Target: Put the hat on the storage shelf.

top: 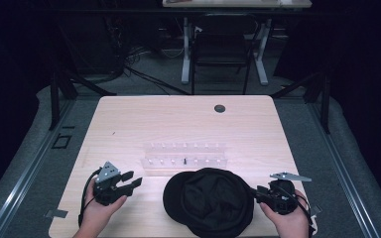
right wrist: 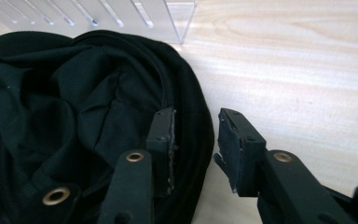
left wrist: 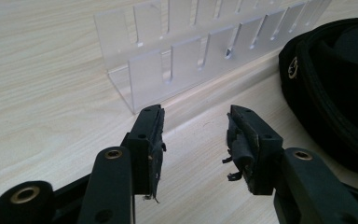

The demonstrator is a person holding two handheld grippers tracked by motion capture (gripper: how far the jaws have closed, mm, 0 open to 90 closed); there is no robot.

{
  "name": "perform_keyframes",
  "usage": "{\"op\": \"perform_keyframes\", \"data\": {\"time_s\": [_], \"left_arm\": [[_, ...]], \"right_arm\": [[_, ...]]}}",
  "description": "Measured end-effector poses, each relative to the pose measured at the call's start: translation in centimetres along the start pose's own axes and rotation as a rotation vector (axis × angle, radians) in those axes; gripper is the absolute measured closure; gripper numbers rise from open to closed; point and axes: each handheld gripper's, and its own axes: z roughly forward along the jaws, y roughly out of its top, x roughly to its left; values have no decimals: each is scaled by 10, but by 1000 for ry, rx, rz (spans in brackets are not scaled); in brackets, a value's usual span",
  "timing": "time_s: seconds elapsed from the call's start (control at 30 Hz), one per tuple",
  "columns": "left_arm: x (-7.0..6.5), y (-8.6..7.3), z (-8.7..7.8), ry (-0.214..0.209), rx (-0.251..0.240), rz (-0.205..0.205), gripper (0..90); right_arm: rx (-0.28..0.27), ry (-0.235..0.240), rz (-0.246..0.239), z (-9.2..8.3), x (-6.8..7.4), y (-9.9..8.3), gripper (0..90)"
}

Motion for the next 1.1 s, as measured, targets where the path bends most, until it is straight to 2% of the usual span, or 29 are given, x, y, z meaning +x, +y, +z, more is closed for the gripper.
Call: {"op": "perform_keyframes", "data": {"time_s": [0.1, 0.33, 0.5, 0.63, 0.67, 0.8, 1.1], "left_arm": [[-1, 1, -1, -2, 20, 5, 552], [-2, 0, 0, 12, 22, 5, 564], [-1, 0, -1, 29, 18, -7, 564], [1, 0, -1, 24, 50, -18, 570], [1, -1, -1, 23, 37, -23, 570], [1, -1, -1, 13, 44, -29, 568], [0, -1, 0, 13, 44, -17, 557]], "right_arm": [[12, 2, 7, -1, -1, -1, 665], [72, -19, 34, -2, -5, -1, 655], [81, -22, 35, -1, -3, 1, 648], [103, -21, 32, 2, -1, 4, 667], [111, -23, 29, 2, -1, 4, 668], [139, -36, 33, 6, -1, 7, 672], [254, 14, 47, 17, 1, 12, 695]]}}
